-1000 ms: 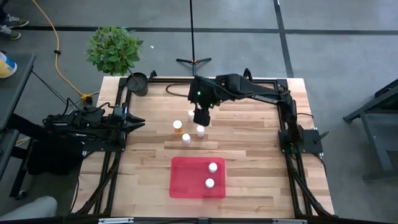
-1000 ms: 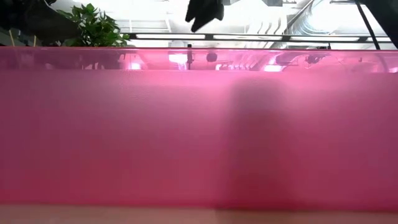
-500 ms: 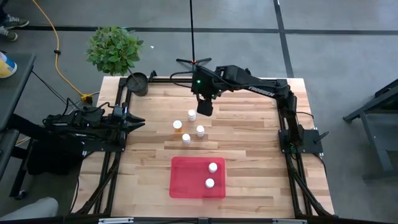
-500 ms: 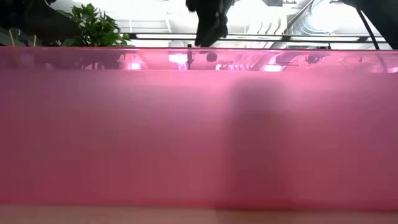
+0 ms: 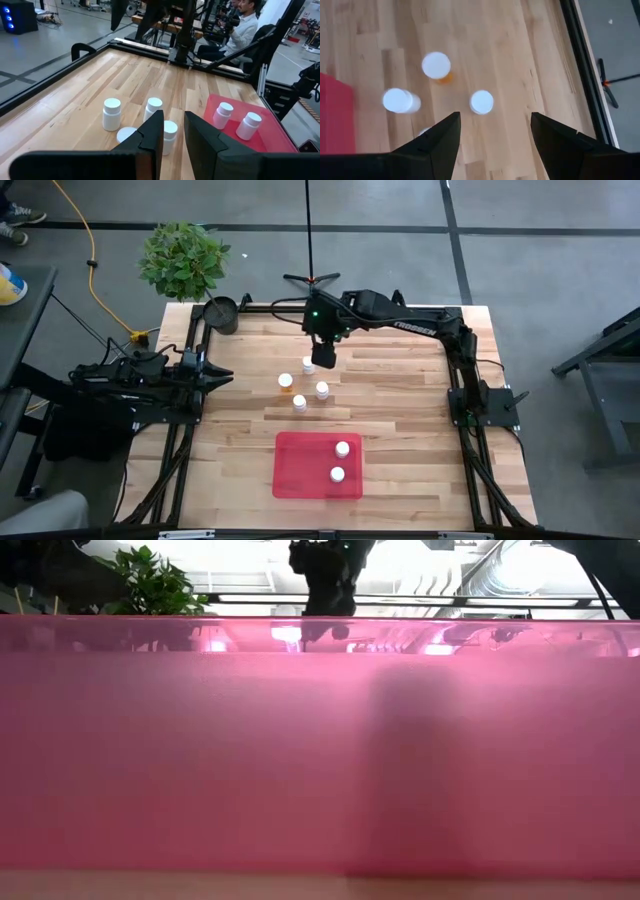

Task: Pick and place pill bottles into a basket
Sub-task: Put the white pill bottle into the bin

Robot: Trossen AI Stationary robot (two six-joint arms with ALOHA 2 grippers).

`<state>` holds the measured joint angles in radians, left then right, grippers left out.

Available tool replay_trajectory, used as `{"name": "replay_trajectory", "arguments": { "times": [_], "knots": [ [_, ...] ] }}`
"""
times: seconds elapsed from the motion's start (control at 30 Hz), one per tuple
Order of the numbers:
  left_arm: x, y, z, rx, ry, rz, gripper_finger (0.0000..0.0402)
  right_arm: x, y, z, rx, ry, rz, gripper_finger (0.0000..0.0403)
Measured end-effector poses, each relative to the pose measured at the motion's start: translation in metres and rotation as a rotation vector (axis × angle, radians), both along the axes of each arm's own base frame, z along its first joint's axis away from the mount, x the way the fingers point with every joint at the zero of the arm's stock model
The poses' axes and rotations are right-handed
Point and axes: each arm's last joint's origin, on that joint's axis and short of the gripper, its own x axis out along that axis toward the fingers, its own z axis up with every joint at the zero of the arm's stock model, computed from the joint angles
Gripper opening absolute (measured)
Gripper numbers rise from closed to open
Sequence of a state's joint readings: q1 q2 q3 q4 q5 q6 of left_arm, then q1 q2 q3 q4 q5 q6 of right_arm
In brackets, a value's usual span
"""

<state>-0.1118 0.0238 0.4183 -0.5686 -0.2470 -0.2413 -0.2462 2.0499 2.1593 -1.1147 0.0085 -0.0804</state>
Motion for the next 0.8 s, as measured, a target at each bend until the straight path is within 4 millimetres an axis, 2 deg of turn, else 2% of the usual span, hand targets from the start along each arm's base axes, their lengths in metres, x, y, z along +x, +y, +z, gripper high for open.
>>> {"name": "replay_trajectory", "arguments": {
  "times": [0.3,0.8],
  "knots": [
    [0.0000,0.0001,-0.0002,0.001,0.001,0.005,0.0111,0.0016,0.0000,0.0010,0.007,-0.022,-0.001,0.0232],
    [0.0007,0.0002,0.0053,-0.005,-0.057,0.011,0.0111,-0.0002,-0.0007,0.0000,0.096,-0.024,-0.130,0.0232]
  ]
}}
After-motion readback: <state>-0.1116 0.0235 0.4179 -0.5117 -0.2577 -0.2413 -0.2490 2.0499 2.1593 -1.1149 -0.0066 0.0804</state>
